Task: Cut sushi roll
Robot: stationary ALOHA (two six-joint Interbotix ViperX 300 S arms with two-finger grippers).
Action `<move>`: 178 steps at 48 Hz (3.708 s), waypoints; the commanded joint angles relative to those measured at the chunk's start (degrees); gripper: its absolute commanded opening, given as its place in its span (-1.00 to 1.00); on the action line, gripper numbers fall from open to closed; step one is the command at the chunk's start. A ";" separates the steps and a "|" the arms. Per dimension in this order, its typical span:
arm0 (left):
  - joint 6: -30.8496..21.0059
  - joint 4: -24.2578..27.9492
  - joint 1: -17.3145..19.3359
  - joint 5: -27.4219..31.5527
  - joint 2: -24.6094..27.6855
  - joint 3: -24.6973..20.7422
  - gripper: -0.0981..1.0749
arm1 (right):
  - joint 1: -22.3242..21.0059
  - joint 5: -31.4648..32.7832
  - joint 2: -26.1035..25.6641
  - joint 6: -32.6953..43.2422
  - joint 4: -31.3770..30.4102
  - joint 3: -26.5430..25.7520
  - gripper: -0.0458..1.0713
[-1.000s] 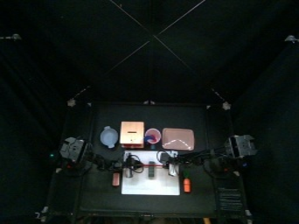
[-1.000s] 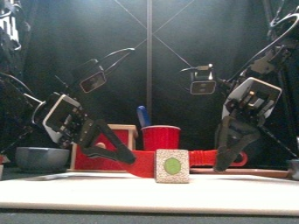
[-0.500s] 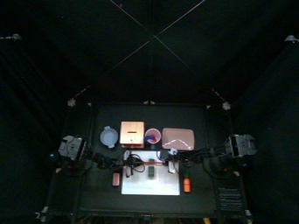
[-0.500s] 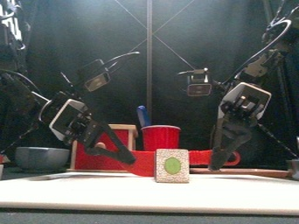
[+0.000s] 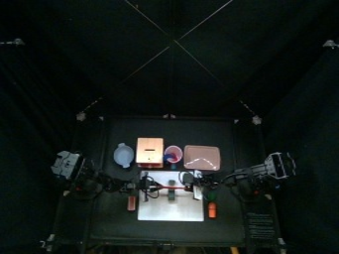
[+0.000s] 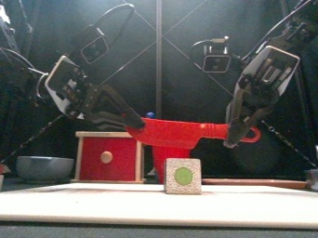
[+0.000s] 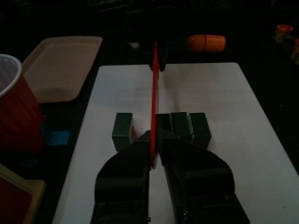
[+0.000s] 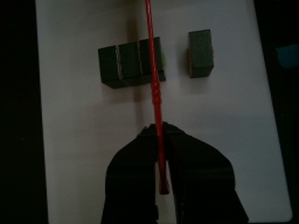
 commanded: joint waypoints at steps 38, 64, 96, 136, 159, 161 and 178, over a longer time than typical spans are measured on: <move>-0.62 -7.56 -5.36 0.18 5.71 -2.55 0.05 | 0.97 -0.79 1.67 0.09 2.11 -1.41 -0.42; -0.53 -9.05 -5.45 -1.41 8.70 -2.90 0.06 | 1.85 -2.37 5.19 1.93 1.67 -1.23 -0.42; -0.26 -11.95 -8.44 -4.22 8.96 -4.57 0.05 | 4.39 -2.55 5.63 2.02 2.81 -1.41 -0.42; 6.06 -13.62 -10.28 -3.52 2.37 -4.57 0.05 | 4.92 -1.93 0.44 2.11 3.60 -0.79 -0.42; 6.06 -19.25 -13.27 -3.87 6.24 -6.77 0.05 | 6.24 -2.20 3.08 2.11 4.92 -0.79 -0.42; 6.06 -19.78 -13.27 -4.04 6.42 -6.68 0.05 | 6.24 -2.29 3.16 2.11 5.01 -0.79 -0.42; 6.06 -22.76 -14.41 -4.48 8.53 -6.86 0.05 | 7.12 -2.55 6.15 2.11 5.98 -1.05 -0.42</move>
